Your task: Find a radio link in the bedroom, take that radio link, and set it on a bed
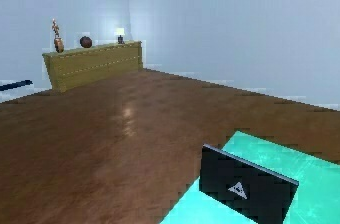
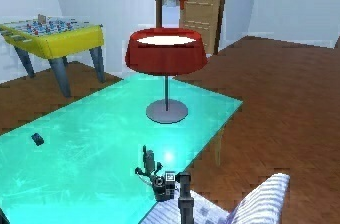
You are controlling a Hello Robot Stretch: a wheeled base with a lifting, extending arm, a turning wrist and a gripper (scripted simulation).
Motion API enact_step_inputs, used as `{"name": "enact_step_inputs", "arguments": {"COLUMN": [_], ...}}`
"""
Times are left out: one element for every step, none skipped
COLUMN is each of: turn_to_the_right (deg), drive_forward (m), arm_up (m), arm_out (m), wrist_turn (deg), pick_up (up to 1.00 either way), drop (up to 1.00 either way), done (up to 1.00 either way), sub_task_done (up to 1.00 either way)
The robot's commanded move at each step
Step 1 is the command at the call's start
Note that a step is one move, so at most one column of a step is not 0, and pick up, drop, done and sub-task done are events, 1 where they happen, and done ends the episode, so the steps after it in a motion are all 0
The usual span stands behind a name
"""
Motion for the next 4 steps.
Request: {"name": "enact_step_inputs", "arguments": {"turn_to_the_right": [0.0,0.0,0.0,0.0], "drive_forward": [0.00,0.00,0.00,0.00], "arm_up": [0.10,0.32,0.00,0.00], "arm_out": [0.00,0.00,0.00,0.00], "wrist_turn": [0.0,0.0,-45.0,-45.0], "pick_up": [0.00,0.00,0.00,0.00], "drop": [0.00,0.00,0.00,0.00], "done": [0.00,0.00,0.00,0.00], "sub_task_done": [0.00,0.00,0.00,0.00]}}
